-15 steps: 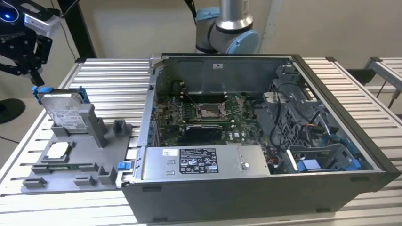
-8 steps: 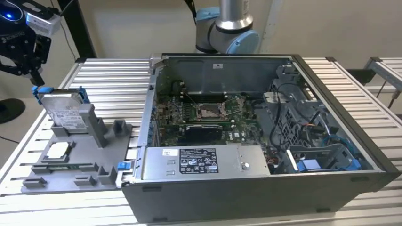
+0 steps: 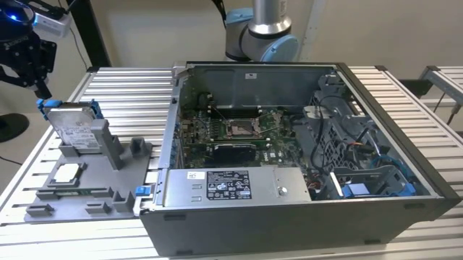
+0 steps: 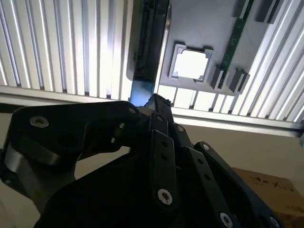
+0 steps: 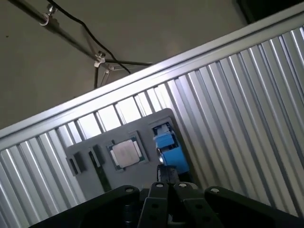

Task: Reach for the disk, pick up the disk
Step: 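Pick up the disk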

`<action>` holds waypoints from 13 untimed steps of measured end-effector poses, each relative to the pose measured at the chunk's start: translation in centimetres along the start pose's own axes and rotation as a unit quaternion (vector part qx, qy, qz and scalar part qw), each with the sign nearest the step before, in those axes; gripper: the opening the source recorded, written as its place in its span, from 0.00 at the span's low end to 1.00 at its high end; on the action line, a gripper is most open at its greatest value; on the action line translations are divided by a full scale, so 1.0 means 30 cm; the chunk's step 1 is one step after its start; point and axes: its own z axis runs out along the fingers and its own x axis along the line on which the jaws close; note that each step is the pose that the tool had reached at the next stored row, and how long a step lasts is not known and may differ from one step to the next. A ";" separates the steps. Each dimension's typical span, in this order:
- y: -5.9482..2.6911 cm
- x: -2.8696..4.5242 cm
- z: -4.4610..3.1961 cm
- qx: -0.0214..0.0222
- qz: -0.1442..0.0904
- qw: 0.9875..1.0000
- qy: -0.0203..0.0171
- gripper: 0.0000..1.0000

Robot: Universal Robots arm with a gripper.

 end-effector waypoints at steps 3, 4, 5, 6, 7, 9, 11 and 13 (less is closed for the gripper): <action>0.000 0.000 0.001 0.001 -0.026 1.000 0.000 0.00; 0.000 0.000 0.001 0.001 -0.034 0.999 0.000 0.00; 0.000 0.000 0.002 0.002 -0.043 0.999 0.000 0.00; 0.000 0.000 0.002 0.002 -0.051 0.999 0.000 0.00; 0.000 0.000 0.003 0.002 -0.059 0.998 0.000 0.00; 0.000 0.000 0.004 0.003 -0.074 0.997 0.000 0.00; -0.002 -0.001 0.005 0.003 -0.083 0.997 0.000 0.00; -0.005 -0.002 0.006 0.003 -0.089 0.996 0.000 0.00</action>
